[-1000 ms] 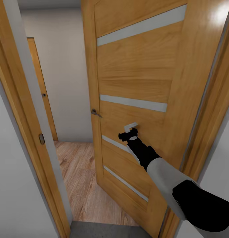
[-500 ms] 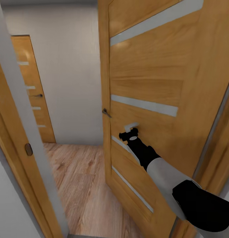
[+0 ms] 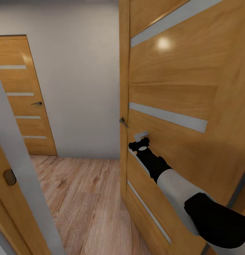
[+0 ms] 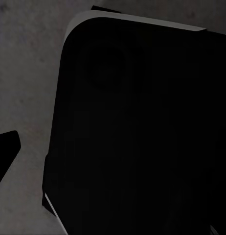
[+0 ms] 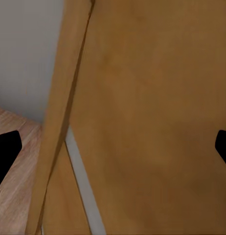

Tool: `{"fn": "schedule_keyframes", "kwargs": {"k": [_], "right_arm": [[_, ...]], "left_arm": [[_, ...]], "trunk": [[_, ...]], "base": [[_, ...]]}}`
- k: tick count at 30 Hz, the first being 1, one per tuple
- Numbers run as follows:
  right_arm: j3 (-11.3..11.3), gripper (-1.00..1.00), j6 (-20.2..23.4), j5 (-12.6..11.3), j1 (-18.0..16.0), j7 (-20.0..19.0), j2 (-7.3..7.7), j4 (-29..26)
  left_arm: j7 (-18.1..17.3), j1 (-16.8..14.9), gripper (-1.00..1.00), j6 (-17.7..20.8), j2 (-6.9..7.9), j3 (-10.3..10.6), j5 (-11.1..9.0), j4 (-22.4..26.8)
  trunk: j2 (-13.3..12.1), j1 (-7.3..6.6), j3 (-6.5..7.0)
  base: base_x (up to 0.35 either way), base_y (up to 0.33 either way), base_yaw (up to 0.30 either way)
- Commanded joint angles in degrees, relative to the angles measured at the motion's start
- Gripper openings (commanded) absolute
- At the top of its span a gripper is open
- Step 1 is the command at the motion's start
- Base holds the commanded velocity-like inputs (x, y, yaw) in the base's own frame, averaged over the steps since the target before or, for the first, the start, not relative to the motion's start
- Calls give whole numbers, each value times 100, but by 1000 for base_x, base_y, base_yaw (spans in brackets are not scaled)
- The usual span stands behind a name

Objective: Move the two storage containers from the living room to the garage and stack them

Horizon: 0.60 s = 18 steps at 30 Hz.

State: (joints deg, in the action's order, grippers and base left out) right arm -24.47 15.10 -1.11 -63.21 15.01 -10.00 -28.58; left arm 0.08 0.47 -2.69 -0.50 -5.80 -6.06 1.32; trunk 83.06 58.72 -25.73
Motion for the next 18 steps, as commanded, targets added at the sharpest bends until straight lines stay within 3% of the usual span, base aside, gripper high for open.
{"fn": "schedule_keyframes", "kwargs": {"k": [1, 13, 18], "right_arm": [[-23, 100, 53, 23, -7, 43, 0, 10], [-21, 100, 115, 34, -6, 49, 0, 43], [-22, 100, 116, 33, -5, 48, 0, 47]], "left_arm": [[1, 6, 100, -4, -2, -36, -35, 13], [4, 6, 100, -4, -6, -36, -35, 14], [3, 6, 100, -4, 2, -36, -35, 16]], "trunk": [[2, 1, -5], [2, 1, -5], [2, 1, -5]], "base": [[8, 0, 0], [4, 0, 0], [188, 0, 0]]}}
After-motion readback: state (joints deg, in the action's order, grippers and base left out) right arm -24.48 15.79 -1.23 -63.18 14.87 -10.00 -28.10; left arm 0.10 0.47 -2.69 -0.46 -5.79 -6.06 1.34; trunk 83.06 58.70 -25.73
